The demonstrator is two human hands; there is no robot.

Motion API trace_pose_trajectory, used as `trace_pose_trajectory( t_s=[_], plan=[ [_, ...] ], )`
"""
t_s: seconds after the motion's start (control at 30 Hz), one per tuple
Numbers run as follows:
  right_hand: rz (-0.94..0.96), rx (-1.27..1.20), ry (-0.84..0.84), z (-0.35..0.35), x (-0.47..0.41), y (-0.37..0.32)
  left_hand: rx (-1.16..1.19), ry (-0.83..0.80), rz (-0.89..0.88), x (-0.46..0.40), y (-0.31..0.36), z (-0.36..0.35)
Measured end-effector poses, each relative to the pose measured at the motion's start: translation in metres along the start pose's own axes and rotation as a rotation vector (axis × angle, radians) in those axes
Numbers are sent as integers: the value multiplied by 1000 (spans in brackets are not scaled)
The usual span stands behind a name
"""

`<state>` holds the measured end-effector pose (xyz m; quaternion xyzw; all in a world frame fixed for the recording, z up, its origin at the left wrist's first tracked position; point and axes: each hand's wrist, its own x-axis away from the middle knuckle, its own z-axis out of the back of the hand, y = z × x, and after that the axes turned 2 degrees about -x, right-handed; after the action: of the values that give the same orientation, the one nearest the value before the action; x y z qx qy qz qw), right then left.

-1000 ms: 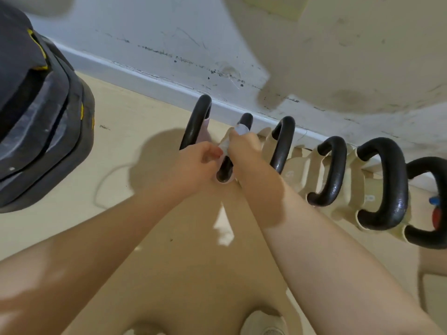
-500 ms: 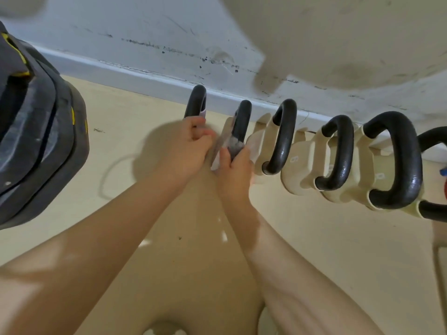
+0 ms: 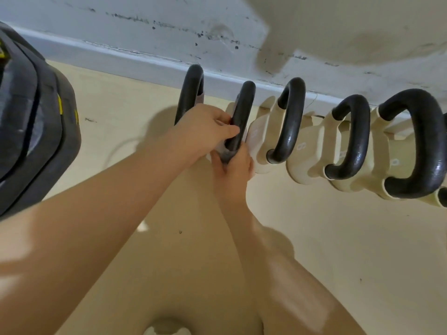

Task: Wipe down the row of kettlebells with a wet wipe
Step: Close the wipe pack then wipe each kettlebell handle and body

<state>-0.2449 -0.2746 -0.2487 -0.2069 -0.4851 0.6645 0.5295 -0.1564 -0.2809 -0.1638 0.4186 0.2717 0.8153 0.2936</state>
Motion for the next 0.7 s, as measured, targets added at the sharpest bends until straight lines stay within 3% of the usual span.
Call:
trace_pose_trajectory(
  t_s=[0.1, 0.27, 0.53, 0.7],
  plan=[
    [42, -35, 29, 6, -6, 3, -63, -22, 20, 0, 3, -2],
    [263, 29, 16, 2, -12, 17, -60, 7, 22, -1, 3, -2],
    [305, 128, 148, 13, -4, -12, 11, 43, 50, -1, -1, -6],
    [397, 171, -80, 19, -27, -22, 253, 157, 55, 11, -17, 3]
  ],
)
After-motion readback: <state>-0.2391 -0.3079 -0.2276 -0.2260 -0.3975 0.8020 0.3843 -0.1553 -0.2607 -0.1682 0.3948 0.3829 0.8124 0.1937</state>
